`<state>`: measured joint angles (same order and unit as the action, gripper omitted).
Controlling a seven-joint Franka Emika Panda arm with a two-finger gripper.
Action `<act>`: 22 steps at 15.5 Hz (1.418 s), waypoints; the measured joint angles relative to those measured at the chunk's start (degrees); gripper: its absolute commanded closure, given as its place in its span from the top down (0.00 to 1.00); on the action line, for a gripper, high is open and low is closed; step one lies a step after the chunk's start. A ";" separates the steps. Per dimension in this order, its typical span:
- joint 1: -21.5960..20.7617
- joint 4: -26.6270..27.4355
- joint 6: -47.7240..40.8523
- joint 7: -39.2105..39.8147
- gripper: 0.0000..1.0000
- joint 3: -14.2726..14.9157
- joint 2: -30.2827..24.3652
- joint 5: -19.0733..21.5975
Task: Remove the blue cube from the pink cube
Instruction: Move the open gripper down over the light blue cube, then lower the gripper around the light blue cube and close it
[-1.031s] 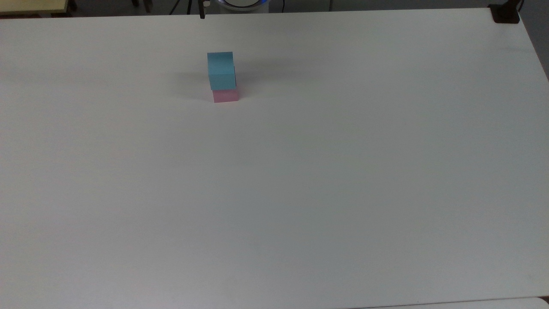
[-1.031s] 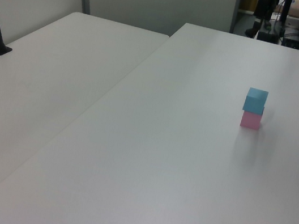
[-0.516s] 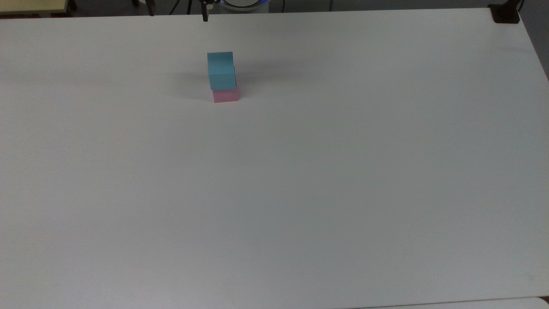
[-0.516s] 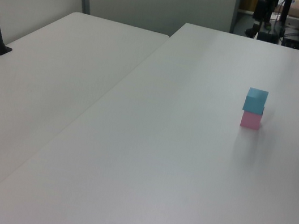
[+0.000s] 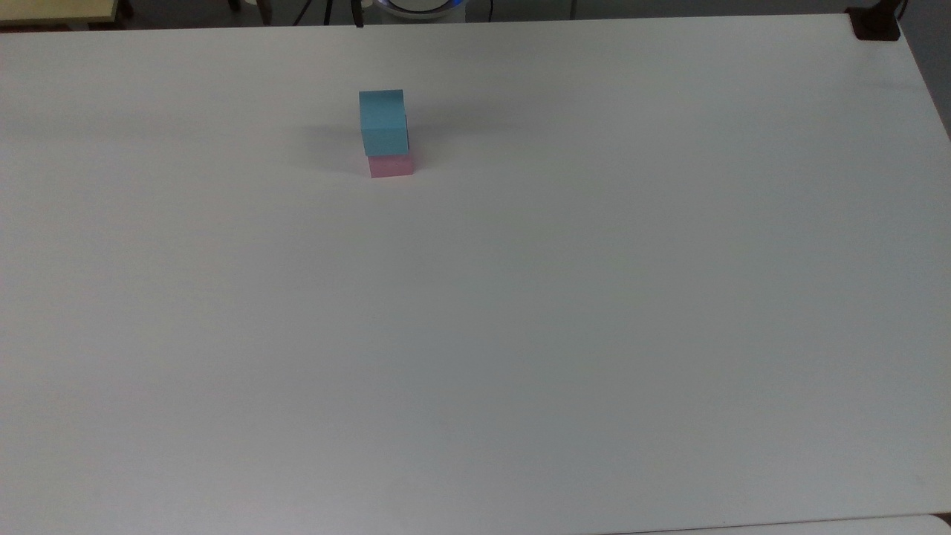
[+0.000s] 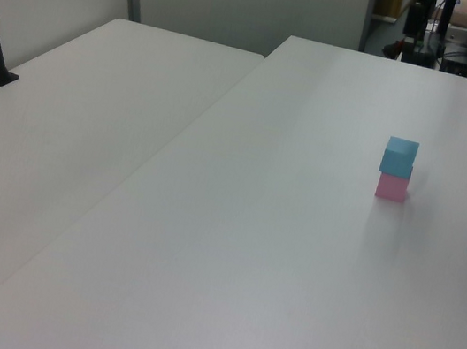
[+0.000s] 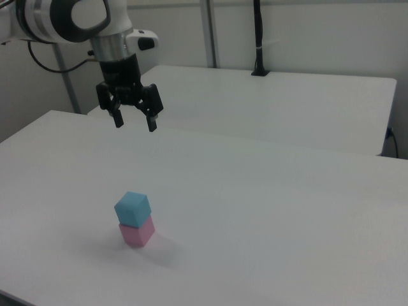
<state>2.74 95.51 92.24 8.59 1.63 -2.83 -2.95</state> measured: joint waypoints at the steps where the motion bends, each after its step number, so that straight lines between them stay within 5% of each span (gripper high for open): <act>1: 0.00 -0.02 -1.38 1.88 1.00 0.04 -0.07 0.00; 6: 0.00 0.77 -5.70 4.12 1.00 0.05 -0.18 -0.61; 13: -0.23 9.57 -4.96 4.35 1.00 -0.53 -0.27 -0.43; 22: -0.64 23.87 12.16 -0.12 1.00 -2.44 -0.21 0.40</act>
<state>2.10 119.39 104.40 8.46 -0.81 -3.04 -2.55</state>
